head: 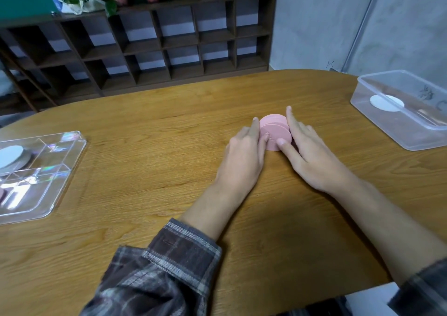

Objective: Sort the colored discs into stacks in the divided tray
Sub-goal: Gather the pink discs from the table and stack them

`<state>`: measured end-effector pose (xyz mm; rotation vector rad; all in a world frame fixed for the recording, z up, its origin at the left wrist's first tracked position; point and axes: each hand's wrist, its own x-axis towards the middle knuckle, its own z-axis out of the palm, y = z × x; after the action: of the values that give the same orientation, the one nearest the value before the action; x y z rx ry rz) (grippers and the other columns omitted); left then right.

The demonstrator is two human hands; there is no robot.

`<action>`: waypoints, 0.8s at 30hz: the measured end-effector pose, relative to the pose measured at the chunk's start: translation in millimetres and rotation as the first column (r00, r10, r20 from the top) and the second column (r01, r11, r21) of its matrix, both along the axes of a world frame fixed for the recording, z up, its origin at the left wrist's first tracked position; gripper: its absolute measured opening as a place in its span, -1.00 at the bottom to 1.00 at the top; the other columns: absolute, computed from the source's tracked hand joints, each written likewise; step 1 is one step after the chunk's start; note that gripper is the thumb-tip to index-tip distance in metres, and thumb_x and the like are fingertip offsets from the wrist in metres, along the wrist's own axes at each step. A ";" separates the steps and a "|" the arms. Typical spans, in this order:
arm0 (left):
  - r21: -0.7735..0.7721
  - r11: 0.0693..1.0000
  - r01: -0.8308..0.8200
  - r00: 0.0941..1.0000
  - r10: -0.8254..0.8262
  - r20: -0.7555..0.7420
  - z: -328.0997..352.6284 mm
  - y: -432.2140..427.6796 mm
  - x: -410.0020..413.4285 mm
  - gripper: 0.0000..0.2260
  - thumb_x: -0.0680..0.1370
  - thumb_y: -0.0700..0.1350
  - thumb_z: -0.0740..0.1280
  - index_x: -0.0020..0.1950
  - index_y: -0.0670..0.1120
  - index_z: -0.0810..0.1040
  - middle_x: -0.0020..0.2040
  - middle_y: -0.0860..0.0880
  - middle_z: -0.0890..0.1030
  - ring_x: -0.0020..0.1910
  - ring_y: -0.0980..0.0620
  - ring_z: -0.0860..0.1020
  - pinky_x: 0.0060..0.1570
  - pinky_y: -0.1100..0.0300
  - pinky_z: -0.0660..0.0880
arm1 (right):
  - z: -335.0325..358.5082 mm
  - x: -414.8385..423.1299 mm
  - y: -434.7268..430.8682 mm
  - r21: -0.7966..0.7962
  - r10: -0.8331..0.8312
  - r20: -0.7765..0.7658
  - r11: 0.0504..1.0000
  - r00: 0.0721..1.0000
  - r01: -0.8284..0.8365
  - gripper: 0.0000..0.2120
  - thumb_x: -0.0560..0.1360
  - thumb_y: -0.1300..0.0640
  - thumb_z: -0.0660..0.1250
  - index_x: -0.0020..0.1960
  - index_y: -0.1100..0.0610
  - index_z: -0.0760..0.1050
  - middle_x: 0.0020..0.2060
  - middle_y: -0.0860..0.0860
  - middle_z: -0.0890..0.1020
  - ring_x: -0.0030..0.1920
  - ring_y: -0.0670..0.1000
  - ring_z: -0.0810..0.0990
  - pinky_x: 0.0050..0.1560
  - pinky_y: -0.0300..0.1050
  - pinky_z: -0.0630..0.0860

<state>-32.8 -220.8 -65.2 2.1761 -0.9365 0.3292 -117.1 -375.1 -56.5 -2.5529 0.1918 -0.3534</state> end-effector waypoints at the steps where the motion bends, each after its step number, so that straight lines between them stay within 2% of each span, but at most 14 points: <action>1: 0.003 1.000 0.003 1.000 -0.003 0.001 -0.2 0.9 -0.3 -0.57 0.72 -0.07 0.23 0.54 -0.26 0.40 0.13 -0.23 0.65 0.09 -0.23 0.63 0.15 -0.11 0.54 | 0.3 -0.3 -0.8 -0.002 -0.008 0.023 1.000 1.000 0.008 -0.36 0.72 -0.07 0.06 0.68 0.03 -0.14 0.50 -0.05 0.37 0.44 -0.02 0.29 0.36 -0.20 0.17; 3: -0.001 1.000 0.013 1.000 -0.013 0.008 -0.4 3.8 0.8 -0.59 0.72 -0.08 0.25 0.53 -0.23 0.43 0.11 -0.21 0.66 0.07 -0.22 0.64 0.12 -0.11 0.55 | 1.1 -2.0 -2.2 0.012 -0.032 0.094 0.999 0.995 0.031 -0.46 0.73 0.00 0.09 0.67 0.06 0.07 0.49 -0.03 0.42 0.43 0.02 0.35 0.32 -0.28 0.15; 6: -0.037 0.999 0.018 1.000 -0.018 0.007 1.1 12.3 4.0 -0.64 0.69 -0.07 0.31 0.45 -0.17 0.55 0.08 -0.16 0.72 0.04 -0.15 0.67 0.09 -0.02 0.56 | 0.8 -5.4 -2.2 0.019 -0.018 0.172 1.000 0.985 0.015 -0.60 0.71 0.05 0.16 0.54 0.04 0.37 0.33 -0.07 0.57 0.22 0.02 0.48 0.23 -0.21 0.27; 8: -0.115 0.993 0.038 0.998 -0.043 -0.042 3.6 19.3 2.0 -0.71 0.65 -0.08 0.39 0.35 -0.12 0.65 0.10 -0.06 0.75 0.04 0.00 0.69 0.11 0.16 0.55 | -1.3 -6.9 -2.8 0.005 -0.007 0.199 1.000 0.980 0.006 -0.65 0.70 0.06 0.20 0.46 0.04 0.44 0.24 -0.06 0.59 0.17 0.03 0.49 0.22 -0.16 0.31; 10: -0.195 0.980 0.049 0.988 -0.076 -0.137 6.3 26.0 -2.1 -0.78 0.60 -0.10 0.46 0.23 -0.07 0.71 0.01 0.03 0.77 -0.06 0.15 0.68 0.01 0.37 0.51 | 0.3 -8.7 -2.0 -0.007 0.000 0.205 1.000 0.979 0.001 -0.66 0.70 0.06 0.21 0.45 0.06 0.46 0.21 -0.02 0.58 0.20 0.02 0.48 0.26 -0.15 0.30; 12: -0.246 0.968 0.043 0.976 -0.093 -0.195 8.4 32.7 -5.8 -0.82 0.58 -0.10 0.49 0.18 -0.06 0.73 -0.08 0.05 0.75 -0.13 0.16 0.66 -0.07 0.48 0.46 | 3.5 -11.0 1.4 0.003 0.019 0.196 1.000 0.980 -0.020 -0.66 0.69 0.06 0.22 0.44 0.07 0.47 0.22 -0.04 0.59 0.23 -0.02 0.48 0.28 -0.18 0.30; 16: -0.277 0.960 0.030 0.961 -0.105 -0.258 11.6 53.0 -12.9 -0.84 0.55 -0.08 0.52 0.11 -0.08 0.72 -0.17 0.02 0.71 -0.24 0.22 0.58 -0.16 0.46 0.45 | 10.7 -17.3 13.8 0.109 0.032 0.163 0.993 0.986 -0.051 -0.68 0.67 0.00 0.26 0.40 -0.01 0.51 0.14 -0.15 0.62 0.14 -0.18 0.54 0.20 -0.32 0.39; 19: -0.250 0.967 0.047 0.950 -0.120 -0.288 15.1 77.7 -14.3 -0.86 0.54 -0.05 0.54 0.05 -0.04 0.71 -0.20 0.00 0.70 -0.29 0.23 0.54 -0.20 0.41 0.46 | 15.4 -22.6 29.7 0.170 0.066 0.150 0.981 0.986 -0.091 -0.75 0.64 0.01 0.32 0.31 -0.03 0.56 0.02 -0.11 0.67 -0.01 -0.23 0.58 -0.01 -0.46 0.40; 21: -0.234 0.970 0.061 0.944 -0.132 -0.301 20.2 97.4 -14.2 -0.88 0.53 -0.06 0.54 0.03 -0.03 0.71 -0.21 -0.02 0.71 -0.31 0.22 0.53 -0.22 0.40 0.46 | 18.3 -24.8 44.7 0.194 0.095 0.158 0.973 0.983 -0.126 -0.77 0.63 0.02 0.35 0.27 -0.01 0.58 -0.03 -0.11 0.69 -0.11 -0.19 0.58 -0.10 -0.46 0.38; 24: -0.207 0.977 0.058 0.940 -0.124 -0.317 26.6 132.1 -14.5 -0.90 0.54 -0.03 0.54 0.00 0.01 0.69 -0.19 -0.02 0.73 -0.29 0.13 0.58 -0.19 0.32 0.51 | 22.9 -23.0 71.9 0.237 0.138 0.157 0.956 0.978 -0.173 -0.79 0.60 -0.01 0.38 0.22 -0.04 0.59 -0.08 -0.12 0.71 -0.11 -0.10 0.60 -0.12 -0.42 0.40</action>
<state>-47.3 -88.8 -38.6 1.9236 -0.7782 0.0079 -140.0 -303.1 -33.6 -2.2681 -0.0175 -0.4162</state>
